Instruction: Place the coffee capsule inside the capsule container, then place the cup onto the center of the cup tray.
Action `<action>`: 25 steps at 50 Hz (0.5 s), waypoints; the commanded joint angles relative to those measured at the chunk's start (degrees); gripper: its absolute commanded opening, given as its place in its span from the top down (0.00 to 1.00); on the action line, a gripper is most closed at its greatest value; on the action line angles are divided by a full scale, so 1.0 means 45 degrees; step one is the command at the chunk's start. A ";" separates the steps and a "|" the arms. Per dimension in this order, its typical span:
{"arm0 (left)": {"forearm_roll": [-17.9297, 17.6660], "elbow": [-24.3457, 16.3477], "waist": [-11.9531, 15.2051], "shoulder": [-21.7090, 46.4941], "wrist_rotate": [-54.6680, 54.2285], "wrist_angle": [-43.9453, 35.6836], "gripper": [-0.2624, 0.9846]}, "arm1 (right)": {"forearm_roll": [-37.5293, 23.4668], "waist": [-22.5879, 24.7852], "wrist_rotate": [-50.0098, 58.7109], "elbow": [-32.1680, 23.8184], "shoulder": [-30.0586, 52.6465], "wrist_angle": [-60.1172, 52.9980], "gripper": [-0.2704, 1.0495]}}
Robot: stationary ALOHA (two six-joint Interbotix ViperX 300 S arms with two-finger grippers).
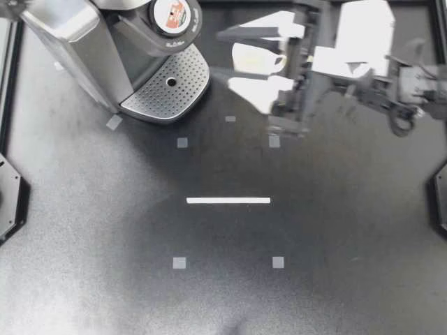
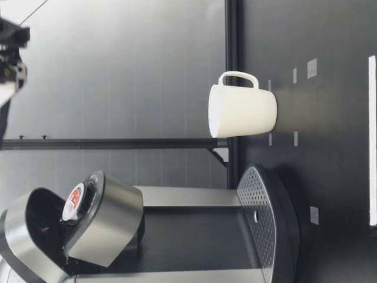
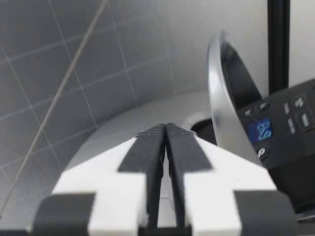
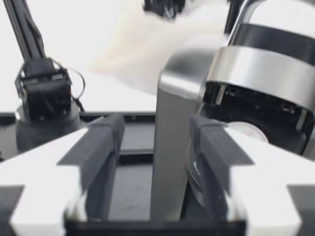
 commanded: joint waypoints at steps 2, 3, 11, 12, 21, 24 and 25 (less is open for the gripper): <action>0.0059 -0.0254 0.0098 0.0117 -0.0020 0.0020 0.68 | 0.0020 0.0078 0.0098 0.0234 -0.0508 -0.0762 0.39; 0.0039 -0.0254 0.0098 0.0117 -0.0039 -0.0020 0.68 | 0.0020 0.0098 0.0117 0.0293 -0.0527 -0.0820 0.39; 0.0020 -0.0254 0.0098 0.0156 -0.0215 -0.0430 0.68 | 0.0000 0.0098 0.0137 0.0430 -0.0742 -0.0918 0.39; 0.0020 -0.0254 0.0098 0.0156 -0.0273 -0.0469 0.68 | 0.0020 0.0098 0.0137 0.0430 -0.0762 -0.0918 0.39; 0.0020 -0.0234 0.0098 0.0215 -0.0527 -0.1055 0.68 | 0.0020 0.0176 0.0137 0.0527 -0.0859 -0.0996 0.39; 0.0020 -0.0254 0.0098 0.0273 -0.0527 -0.1348 0.68 | 0.0000 0.0234 0.0137 0.0527 -0.0879 -0.0996 0.39; 0.0000 -0.0273 0.0098 0.0293 -0.0527 -0.1426 0.68 | 0.0000 0.0234 0.0137 0.0547 -0.0898 -0.0996 0.39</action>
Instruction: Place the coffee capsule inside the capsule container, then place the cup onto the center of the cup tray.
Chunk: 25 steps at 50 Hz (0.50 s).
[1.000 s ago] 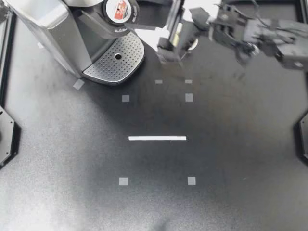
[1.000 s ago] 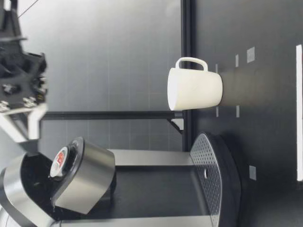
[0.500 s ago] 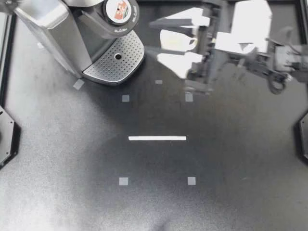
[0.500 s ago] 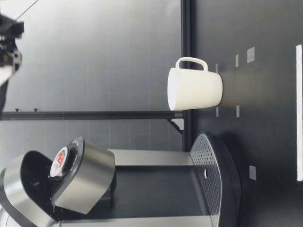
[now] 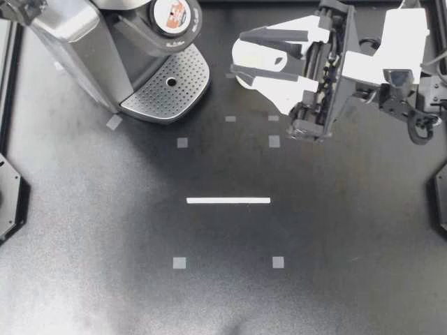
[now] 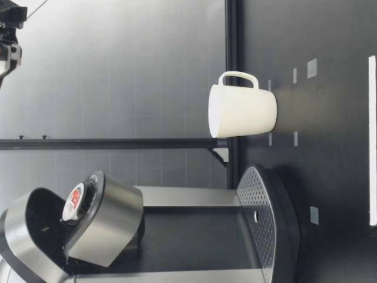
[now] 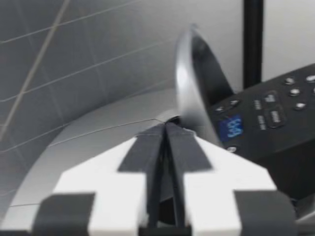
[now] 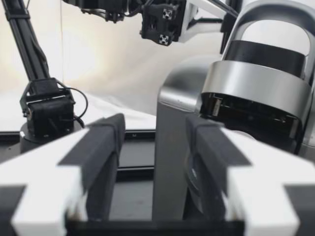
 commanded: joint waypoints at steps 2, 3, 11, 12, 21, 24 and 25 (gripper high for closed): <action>0.0020 -0.0293 0.0059 0.0117 -0.0039 -0.0430 0.68 | 0.0000 0.0137 0.0020 -0.0137 -0.0313 -0.0137 0.39; 0.0020 -0.0313 0.0078 0.0137 -0.0078 -0.0488 0.68 | 0.0000 0.0137 0.0020 -0.0137 -0.0332 -0.0156 0.39; 0.0020 -0.0352 0.0059 0.0234 -0.0566 -0.1523 0.68 | 0.0000 0.0234 0.0020 -0.0020 -0.0449 -0.0156 0.39; 0.0020 -0.0352 0.0059 0.0215 -0.0605 -0.1777 0.68 | 0.0000 0.0234 0.0020 0.0000 -0.0488 -0.0156 0.39; -0.0137 -0.0527 0.0059 0.0176 -0.1094 -0.4180 0.68 | 0.0000 0.0293 0.0039 0.0176 -0.0703 -0.0195 0.39; -0.0137 -0.0547 0.0039 0.0195 -0.1309 -0.4668 0.68 | 0.0000 0.0332 0.0020 0.0234 -0.0762 -0.0254 0.39; -0.0137 -0.0547 0.0059 0.0215 -0.1367 -0.4727 0.68 | 0.0000 0.0352 0.0039 0.0234 -0.0781 -0.0293 0.39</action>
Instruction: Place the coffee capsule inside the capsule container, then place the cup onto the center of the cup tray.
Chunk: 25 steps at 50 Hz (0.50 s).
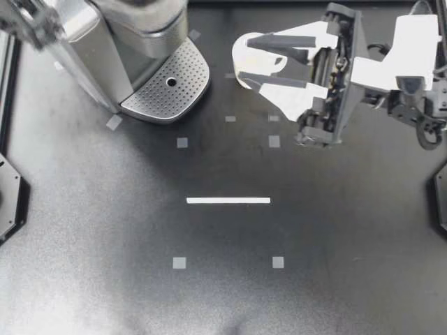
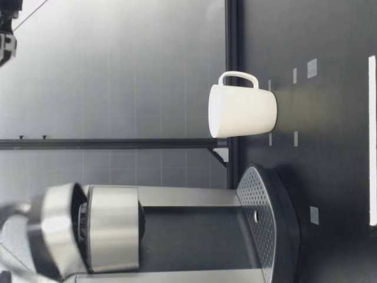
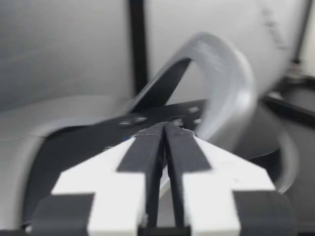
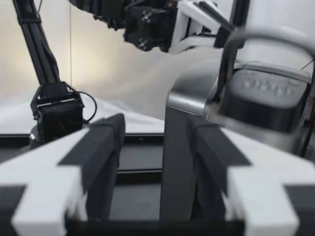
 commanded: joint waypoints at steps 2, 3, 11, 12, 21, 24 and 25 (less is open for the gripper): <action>-0.0020 -0.0391 -0.0020 0.0000 -0.0176 -0.0508 0.68 | 0.0000 0.0195 0.0000 -0.0098 -0.0352 -0.0234 0.39; -0.0020 -0.0371 -0.0020 0.0039 -0.0215 -0.0547 0.68 | 0.0000 0.0195 0.0000 -0.0098 -0.0352 -0.0234 0.39; -0.0098 -0.0371 -0.0430 0.0234 -0.0234 -0.0801 0.68 | 0.0000 0.0273 0.0020 -0.0039 -0.0371 -0.0273 0.39; -0.0117 -0.0391 -0.0547 0.0293 -0.0234 -0.0801 0.68 | 0.0000 0.0293 0.0000 -0.0039 -0.0371 -0.0273 0.39; -0.0137 -0.0586 -0.1426 0.0938 -0.0234 -0.0312 0.68 | 0.0000 0.0332 0.0000 -0.0039 -0.0371 -0.0371 0.39; -0.0156 -0.0586 -0.1602 0.1113 -0.0234 -0.0078 0.68 | 0.0000 0.0371 0.0000 -0.0020 -0.0391 -0.0371 0.39; -0.0156 -0.0605 -0.1660 0.1172 -0.0234 -0.0020 0.68 | 0.0000 0.0371 0.0000 -0.0020 -0.0391 -0.0371 0.39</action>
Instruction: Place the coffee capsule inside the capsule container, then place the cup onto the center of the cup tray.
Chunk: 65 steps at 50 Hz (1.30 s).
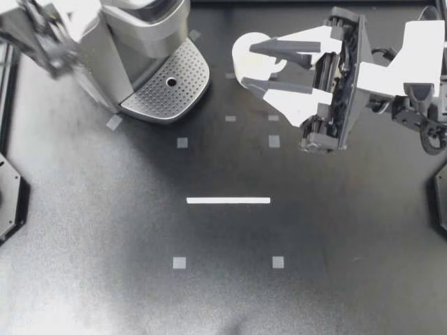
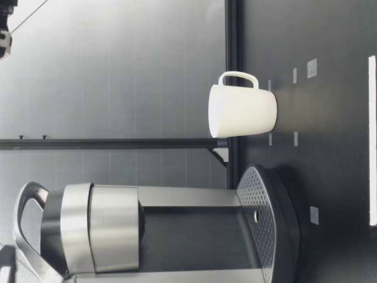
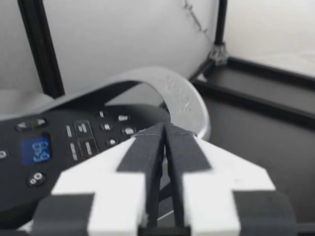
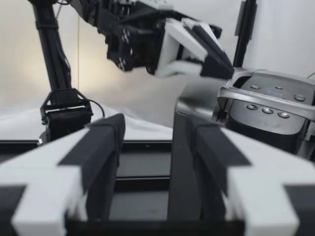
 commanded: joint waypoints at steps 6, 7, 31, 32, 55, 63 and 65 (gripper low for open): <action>-0.0059 -0.0391 -0.0703 0.0391 -0.0078 0.0508 0.68 | -0.0020 0.0137 0.0000 -0.0059 -0.0293 -0.0117 0.39; -0.0059 -0.0371 -0.0781 0.0410 -0.0137 0.0547 0.68 | -0.0020 0.0137 0.0000 -0.0059 -0.0293 -0.0117 0.39; -0.0234 -0.0684 -0.1777 0.1348 -0.0293 0.1836 0.68 | -0.0020 0.0137 0.0020 0.0078 -0.0449 -0.0098 0.39; -0.0234 -0.0762 -0.1816 0.1348 -0.0254 0.1992 0.68 | -0.0020 0.0137 0.0000 0.0078 -0.0488 -0.0059 0.39; -0.2598 -0.2949 -0.3047 0.1270 0.5020 0.7324 0.68 | -0.0234 -0.2031 -0.0176 -0.1230 -0.1387 0.6387 0.39; -0.5684 -0.3711 -0.3203 0.1133 0.7754 0.8691 0.68 | -0.1055 -0.3301 -0.0332 -0.2734 -0.0898 1.0723 0.39; -0.6367 -0.3887 -0.3203 0.1113 0.8320 0.9004 0.68 | -0.1367 -0.3516 -0.0469 -0.3125 -0.0703 1.1875 0.39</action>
